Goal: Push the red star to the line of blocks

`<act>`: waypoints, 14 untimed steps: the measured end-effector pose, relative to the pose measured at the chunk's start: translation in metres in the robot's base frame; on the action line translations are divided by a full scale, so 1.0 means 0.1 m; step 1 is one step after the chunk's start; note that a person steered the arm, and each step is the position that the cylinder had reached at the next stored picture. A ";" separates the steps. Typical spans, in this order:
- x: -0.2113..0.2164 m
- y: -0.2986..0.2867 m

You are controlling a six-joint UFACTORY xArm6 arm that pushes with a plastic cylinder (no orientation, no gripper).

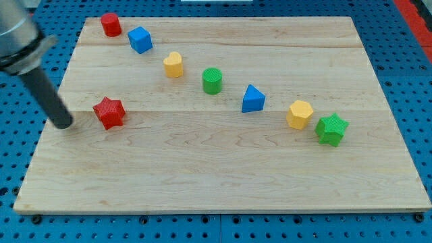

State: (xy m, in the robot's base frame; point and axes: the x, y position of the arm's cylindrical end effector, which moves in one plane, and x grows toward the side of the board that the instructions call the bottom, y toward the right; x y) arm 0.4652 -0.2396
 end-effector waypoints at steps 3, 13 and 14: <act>0.34 1.14; 1.10 2.06; 1.40 1.78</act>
State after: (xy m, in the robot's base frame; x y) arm 0.6049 -0.0614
